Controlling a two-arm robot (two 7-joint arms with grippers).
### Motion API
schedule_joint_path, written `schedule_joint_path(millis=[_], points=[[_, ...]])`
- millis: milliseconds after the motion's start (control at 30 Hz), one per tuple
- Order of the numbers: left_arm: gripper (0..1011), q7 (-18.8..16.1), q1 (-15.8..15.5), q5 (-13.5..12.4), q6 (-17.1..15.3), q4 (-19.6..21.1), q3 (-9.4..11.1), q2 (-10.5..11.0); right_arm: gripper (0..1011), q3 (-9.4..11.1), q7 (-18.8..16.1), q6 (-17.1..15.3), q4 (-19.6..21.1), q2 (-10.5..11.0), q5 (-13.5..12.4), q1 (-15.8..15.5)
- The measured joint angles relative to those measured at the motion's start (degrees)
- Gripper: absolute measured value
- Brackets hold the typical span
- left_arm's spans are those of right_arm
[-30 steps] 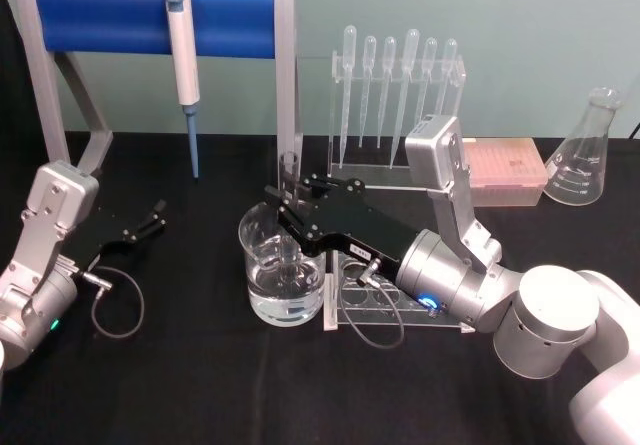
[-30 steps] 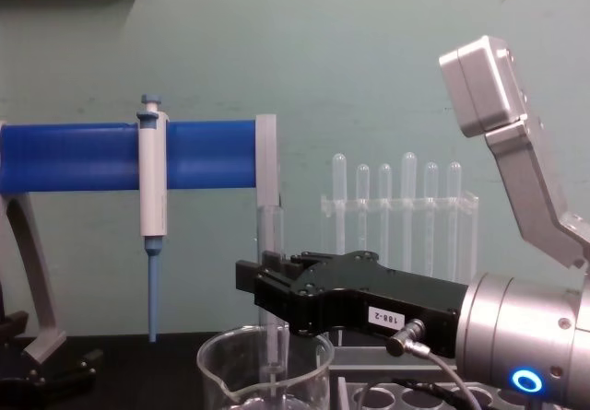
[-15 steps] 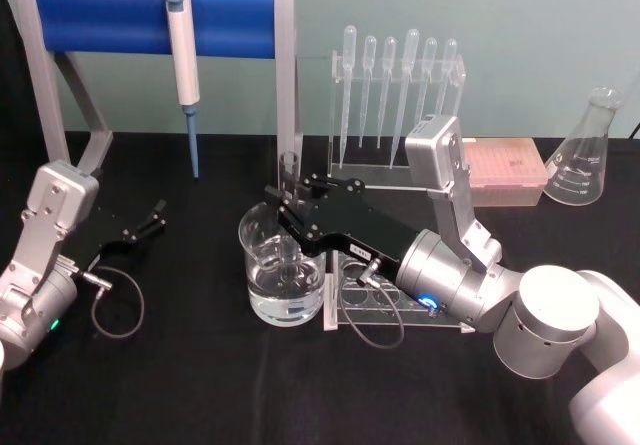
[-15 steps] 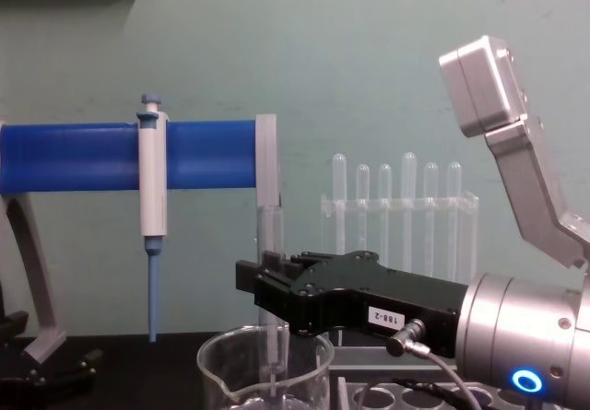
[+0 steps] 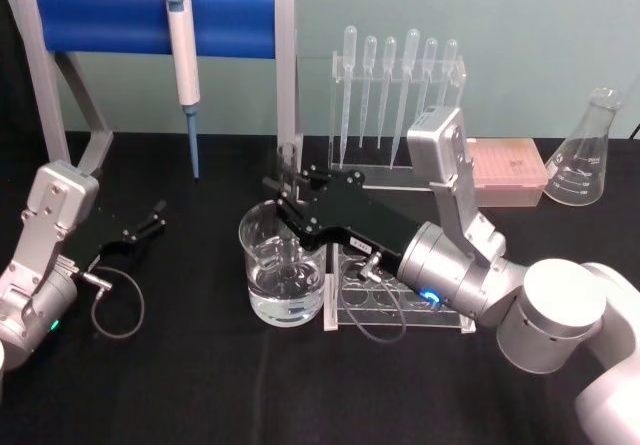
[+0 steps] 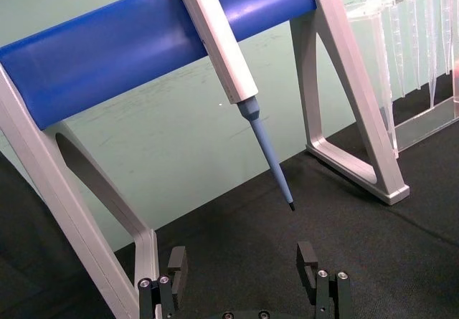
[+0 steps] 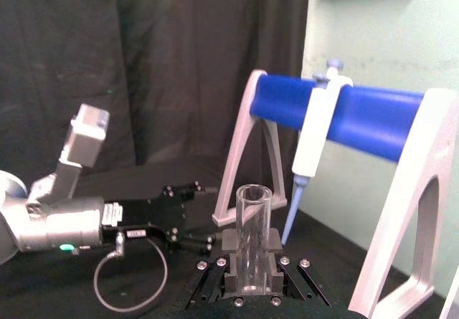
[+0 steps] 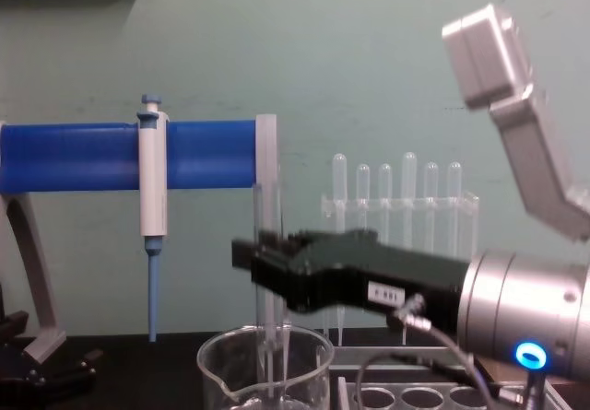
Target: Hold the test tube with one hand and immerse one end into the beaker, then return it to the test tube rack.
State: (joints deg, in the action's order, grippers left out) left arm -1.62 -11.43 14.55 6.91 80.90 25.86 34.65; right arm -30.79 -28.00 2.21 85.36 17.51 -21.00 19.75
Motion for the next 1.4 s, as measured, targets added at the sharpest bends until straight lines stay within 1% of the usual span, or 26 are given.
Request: schedule_joint_path(millis=[100, 133, 200, 233, 300, 333, 400, 433, 500, 533, 633, 667, 733, 800, 833, 933, 967, 1033, 1167, 1400], points=[[1000, 0.0, 0.0, 0.0, 0.0, 0.0, 0.0, 0.0, 238, 0.3, 0.2, -0.6, 2.0, 0.5, 0.2, -0.1], [1000, 0.0, 0.0, 0.0, 0.0, 0.0, 0.0, 0.0, 238, 0.6, 0.3, -1.1, 3.7, 0.9, 0.3, -0.1], [1000, 0.0, 0.0, 0.0, 0.0, 0.0, 0.0, 0.0, 238, 1.0, 0.5, -1.7, 5.5, 1.4, 0.2, -0.1], [1000, 0.0, 0.0, 0.0, 0.0, 0.0, 0.0, 0.0, 238, 1.4, 0.7, -2.3, 7.3, 1.9, 0.2, -0.2], [1000, 0.0, 0.0, 0.0, 0.0, 0.0, 0.0, 0.0, 238, 1.9, 0.9, -2.8, 9.1, 2.4, 0.0, -0.3], [1000, 0.0, 0.0, 0.0, 0.0, 0.0, 0.0, 0.0, 238, 2.5, 1.1, -3.2, 10.8, 2.8, -0.5, -0.4], [1000, 0.0, 0.0, 0.0, 0.0, 0.0, 0.0, 0.0, 238, 3.3, 1.5, -3.7, 12.8, 3.5, -0.9, -0.8], [1000, 0.0, 0.0, 0.0, 0.0, 0.0, 0.0, 0.0, 238, 4.1, 2.1, -4.2, 14.7, 4.3, -1.2, -1.3], [1000, 0.0, 0.0, 0.0, 0.0, 0.0, 0.0, 0.0, 238, 5.1, 2.7, -4.5, 16.6, 5.2, -1.5, -2.1], [1000, 0.0, 0.0, 0.0, 0.0, 0.0, 0.0, 0.0, 238, 6.3, 3.5, -4.7, 18.2, 6.2, -1.8, -3.1], [1000, 0.0, 0.0, 0.0, 0.0, 0.0, 0.0, 0.0, 238, 7.9, 4.4, -4.8, 20.1, 7.6, -2.2, -4.8], [1000, 0.0, 0.0, 0.0, 0.0, 0.0, 0.0, 0.0, 238, 9.2, 5.1, -4.9, 21.4, 8.6, -2.5, -6.4], [1000, 0.0, 0.0, 0.0, 0.0, 0.0, 0.0, 0.0, 238, 10.3, 5.7, -4.9, 22.2, 9.4, -2.8, -7.9], [1000, 0.0, 0.0, 0.0, 0.0, 0.0, 0.0, 0.0, 238, 12.1, 6.5, -4.7, 23.2, 10.8, -3.2, -10.9], [1000, 0.0, 0.0, 0.0, 0.0, 0.0, 0.0, 0.0, 238, 12.1, 6.5, -4.7, 23.2, 10.8, -3.2, -10.9], [1000, 0.0, 0.0, 0.0, 0.0, 0.0, 0.0, 0.0, 238, 13.7, 7.3, -3.7, 23.6, 11.6, -3.3, -14.3], [1000, 0.0, 0.0, 0.0, 0.0, 0.0, 0.0, 0.0, 238, 13.9, 7.4, -3.4, 23.6, 11.6, -3.3, -14.9], [1000, 0.0, 0.0, 0.0, 0.0, 0.0, 0.0, 0.0, 238, 14.3, 7.6, -2.6, 23.3, 11.5, -3.3, -16.3], [1000, 0.0, 0.0, 0.0, 0.0, 0.0, 0.0, 0.0, 238, 14.5, 7.6, -1.4, 22.3, 10.9, -2.9, -17.7], [1000, 0.0, 0.0, 0.0, 0.0, 0.0, 0.0, 0.0, 238, 13.9, 7.5, -1.0, 20.6, 9.8, -1.5, -18.2]])
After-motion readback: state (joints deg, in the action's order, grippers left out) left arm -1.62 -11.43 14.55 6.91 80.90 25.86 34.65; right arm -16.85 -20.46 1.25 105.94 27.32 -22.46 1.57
